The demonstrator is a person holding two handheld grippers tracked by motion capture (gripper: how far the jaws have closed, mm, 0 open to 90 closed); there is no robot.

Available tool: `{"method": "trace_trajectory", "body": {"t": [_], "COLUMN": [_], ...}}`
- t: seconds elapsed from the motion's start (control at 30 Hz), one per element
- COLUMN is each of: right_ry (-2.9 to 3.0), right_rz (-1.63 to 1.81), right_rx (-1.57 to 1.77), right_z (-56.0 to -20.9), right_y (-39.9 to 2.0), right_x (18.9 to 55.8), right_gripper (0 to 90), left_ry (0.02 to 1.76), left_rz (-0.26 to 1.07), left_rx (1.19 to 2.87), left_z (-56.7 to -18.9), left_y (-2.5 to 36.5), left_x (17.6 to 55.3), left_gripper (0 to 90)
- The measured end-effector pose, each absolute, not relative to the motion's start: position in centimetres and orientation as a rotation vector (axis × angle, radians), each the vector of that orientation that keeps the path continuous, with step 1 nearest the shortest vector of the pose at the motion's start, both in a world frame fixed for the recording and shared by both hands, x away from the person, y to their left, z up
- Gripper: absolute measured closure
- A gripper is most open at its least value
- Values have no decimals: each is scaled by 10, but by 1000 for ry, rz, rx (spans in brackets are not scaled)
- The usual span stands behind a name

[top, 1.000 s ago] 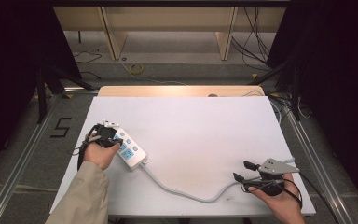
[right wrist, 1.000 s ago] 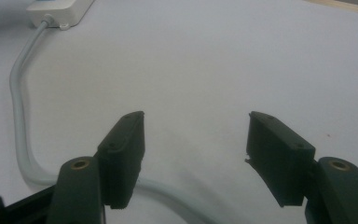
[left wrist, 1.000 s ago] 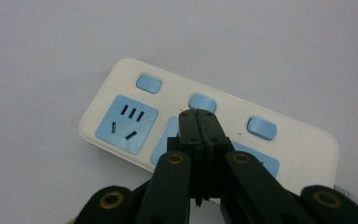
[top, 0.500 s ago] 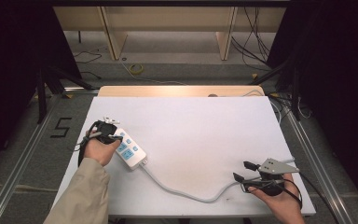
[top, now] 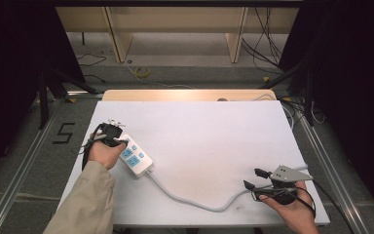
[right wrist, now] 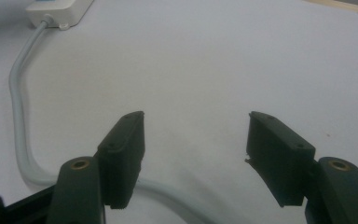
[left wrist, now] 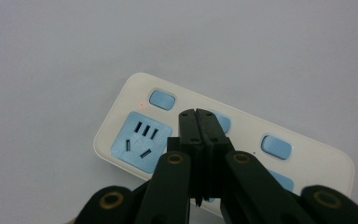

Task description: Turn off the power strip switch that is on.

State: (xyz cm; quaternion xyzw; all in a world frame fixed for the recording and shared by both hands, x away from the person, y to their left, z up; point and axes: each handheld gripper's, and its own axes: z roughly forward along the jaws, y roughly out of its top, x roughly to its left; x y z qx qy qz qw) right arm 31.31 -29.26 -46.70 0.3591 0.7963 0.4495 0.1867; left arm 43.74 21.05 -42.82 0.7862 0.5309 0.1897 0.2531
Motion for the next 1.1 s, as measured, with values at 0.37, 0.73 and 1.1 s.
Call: {"method": "trace_trajectory", "body": {"t": [0.37,0.73,1.1], "right_ry": [2241,2242,2242], "right_rz": [1266,1266,1267], "right_rx": [1014,1013,1013], "right_z": [-467,-467,-467], "right_y": [-293,-294,-294], "right_x": [313,314,314], "right_gripper": [380,379,379], "left_ry": [1455,1461,1475], "left_rz": [507,514,500], "left_rx": [2144,2167,2175], "left_z": [-430,-427,-429], "left_y": [210,211,210], "left_x": [442,450,459], "left_gripper": [898,898,898]}}
